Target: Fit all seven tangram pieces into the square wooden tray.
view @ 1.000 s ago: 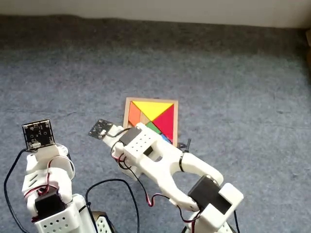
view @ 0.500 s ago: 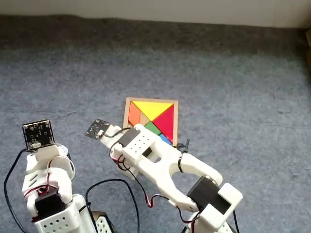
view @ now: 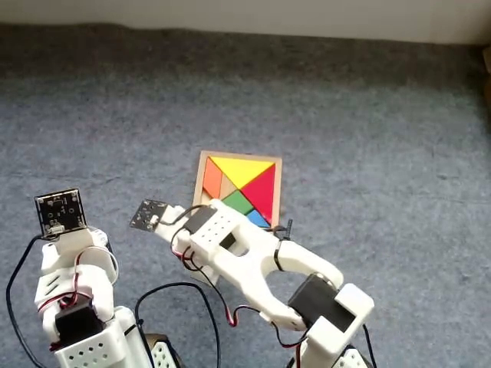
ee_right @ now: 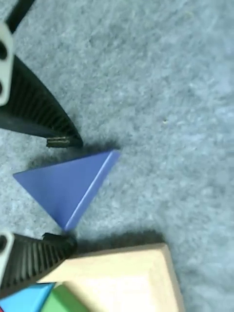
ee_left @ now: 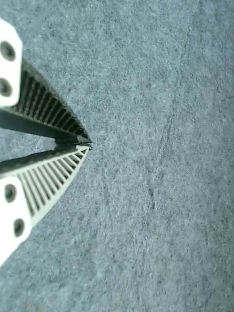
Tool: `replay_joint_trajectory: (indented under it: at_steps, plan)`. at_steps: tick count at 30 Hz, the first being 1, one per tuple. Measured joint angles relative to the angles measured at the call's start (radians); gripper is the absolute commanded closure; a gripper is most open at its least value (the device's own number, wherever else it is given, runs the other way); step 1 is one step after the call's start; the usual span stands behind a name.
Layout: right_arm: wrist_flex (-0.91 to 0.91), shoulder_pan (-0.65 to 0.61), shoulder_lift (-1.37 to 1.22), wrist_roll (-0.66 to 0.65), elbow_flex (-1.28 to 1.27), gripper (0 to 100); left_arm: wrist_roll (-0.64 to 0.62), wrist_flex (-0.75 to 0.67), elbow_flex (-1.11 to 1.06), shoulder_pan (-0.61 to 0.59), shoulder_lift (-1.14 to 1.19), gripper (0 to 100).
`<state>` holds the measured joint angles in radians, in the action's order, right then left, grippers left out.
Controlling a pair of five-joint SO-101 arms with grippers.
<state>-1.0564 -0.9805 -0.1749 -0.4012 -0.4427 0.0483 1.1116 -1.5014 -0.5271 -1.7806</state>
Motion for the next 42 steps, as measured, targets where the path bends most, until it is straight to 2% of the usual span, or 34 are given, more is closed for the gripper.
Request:
replay_joint_trajectory:
  at_steps: [5,20,28,33,42]
  plan:
    - [0.002,0.002,-0.005,-0.006,0.002,79.1,0.0,0.0,0.0,0.0,0.0,97]
    - [0.012,0.012,0.055,-0.009,-0.009,86.1,0.0,0.0,0.0,0.0,0.0,97]
    - [0.005,0.115,0.175,-0.009,-0.041,86.1,0.0,0.0,-0.003,0.0,0.0,97]
    - [0.08,0.186,0.219,-0.009,-0.048,86.1,0.0,0.0,-0.003,0.0,0.0,97]
    - [0.373,0.258,0.219,0.015,-0.167,86.1,0.0,0.0,-0.003,0.0,0.0,97]
